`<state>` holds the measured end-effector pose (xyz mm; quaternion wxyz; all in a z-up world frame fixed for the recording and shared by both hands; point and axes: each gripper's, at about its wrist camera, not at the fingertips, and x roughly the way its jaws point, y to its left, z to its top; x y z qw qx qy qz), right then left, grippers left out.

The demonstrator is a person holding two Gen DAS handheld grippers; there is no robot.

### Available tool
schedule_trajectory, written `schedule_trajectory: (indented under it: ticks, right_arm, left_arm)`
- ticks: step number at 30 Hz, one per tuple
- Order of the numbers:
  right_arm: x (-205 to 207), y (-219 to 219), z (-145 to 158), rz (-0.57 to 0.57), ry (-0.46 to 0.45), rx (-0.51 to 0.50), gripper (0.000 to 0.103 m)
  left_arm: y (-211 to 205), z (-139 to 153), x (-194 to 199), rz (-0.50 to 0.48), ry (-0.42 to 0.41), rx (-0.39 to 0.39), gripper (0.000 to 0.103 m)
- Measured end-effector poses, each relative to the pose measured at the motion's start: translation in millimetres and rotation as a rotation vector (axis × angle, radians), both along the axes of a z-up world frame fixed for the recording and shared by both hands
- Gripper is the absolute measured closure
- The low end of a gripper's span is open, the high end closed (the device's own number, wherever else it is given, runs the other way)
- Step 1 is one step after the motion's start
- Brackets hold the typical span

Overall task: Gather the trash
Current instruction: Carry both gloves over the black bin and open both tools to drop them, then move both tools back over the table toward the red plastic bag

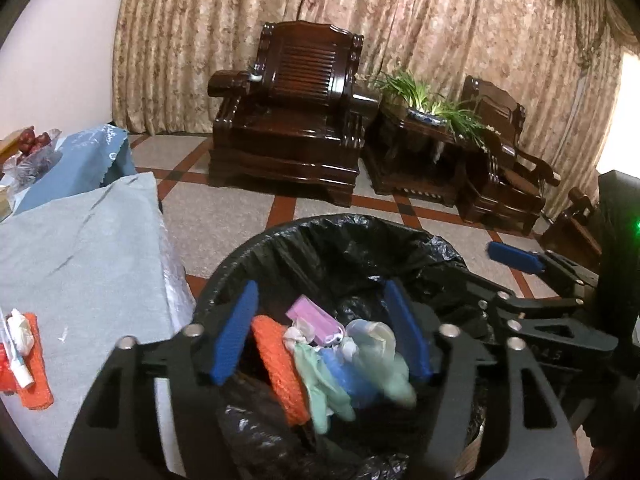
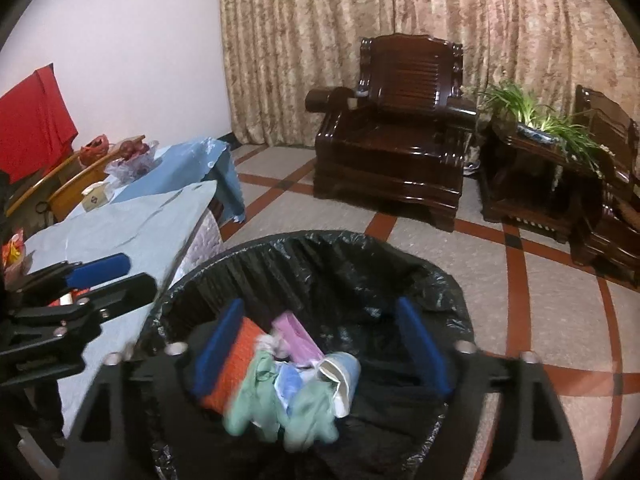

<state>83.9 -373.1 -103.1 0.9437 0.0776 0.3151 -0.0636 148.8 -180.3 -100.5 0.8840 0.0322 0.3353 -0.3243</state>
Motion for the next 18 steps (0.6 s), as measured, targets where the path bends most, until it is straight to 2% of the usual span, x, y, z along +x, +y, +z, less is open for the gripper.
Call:
schedule_trajectory:
  ticks: [2,6,18]
  right_arm:
    - [-1.6,1.3,2.9,-0.001,-0.015,0.012,0.006]
    - [-1.0,9.3,8.8,0.021,-0.020,0.024,0.006]
    - [8.6,78.3,26.5,0.164,-0.048,0.021,0.006]
  left_arm:
    - [6.5,3.7,-2.9,0.016,-0.014,0.005,0.022]
    - [27.0,13.2,-7.2,0.069,-0.028,0.009,0.013]
    - [112.8,41.3,-21.6,0.266,-0.063,0.004,0.010]
